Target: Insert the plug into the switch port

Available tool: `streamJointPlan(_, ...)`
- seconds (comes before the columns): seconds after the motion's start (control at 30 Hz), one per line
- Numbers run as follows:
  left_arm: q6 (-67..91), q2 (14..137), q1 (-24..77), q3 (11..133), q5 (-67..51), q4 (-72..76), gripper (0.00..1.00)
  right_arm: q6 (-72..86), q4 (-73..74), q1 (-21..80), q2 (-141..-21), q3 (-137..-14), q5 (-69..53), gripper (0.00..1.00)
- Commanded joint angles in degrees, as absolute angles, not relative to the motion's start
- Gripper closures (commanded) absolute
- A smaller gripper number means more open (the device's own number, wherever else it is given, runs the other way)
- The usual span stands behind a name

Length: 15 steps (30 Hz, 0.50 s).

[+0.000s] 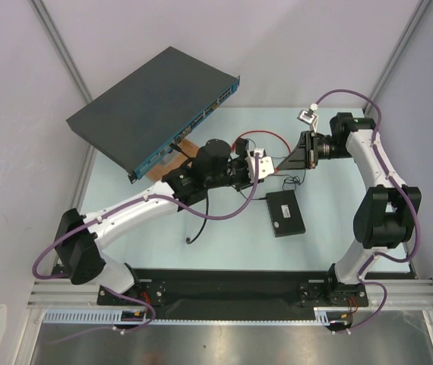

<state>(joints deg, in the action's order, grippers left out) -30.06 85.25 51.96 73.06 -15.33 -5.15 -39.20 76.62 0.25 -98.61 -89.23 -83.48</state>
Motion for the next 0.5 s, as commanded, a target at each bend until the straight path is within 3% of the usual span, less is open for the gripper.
streamJointPlan(0.0, -32.26, 85.25, 52.29, 72.86, -15.12, -2.81, 0.61, -38.06, 87.10, 0.44, -98.79, -89.21, -89.12, 1.00)
streamJointPlan(0.07, -32.61, 85.25, 52.38, 72.77, -15.55, -3.08, 0.63, -37.80, 87.10, -1.05, -98.96, -89.12, -89.38, 1.00)
streamJointPlan(0.23, -32.87, 85.60, 52.73, 72.60, -15.65, -3.87, 0.76, -37.62, 87.10, -1.05, -99.14, -89.12, -89.74, 1.00)
streamJointPlan(0.47, -33.40, 86.22, 52.91, 72.68, -15.38, -4.66, 0.78, -37.53, 87.10, -1.14, -99.49, -89.38, -90.00, 1.00)
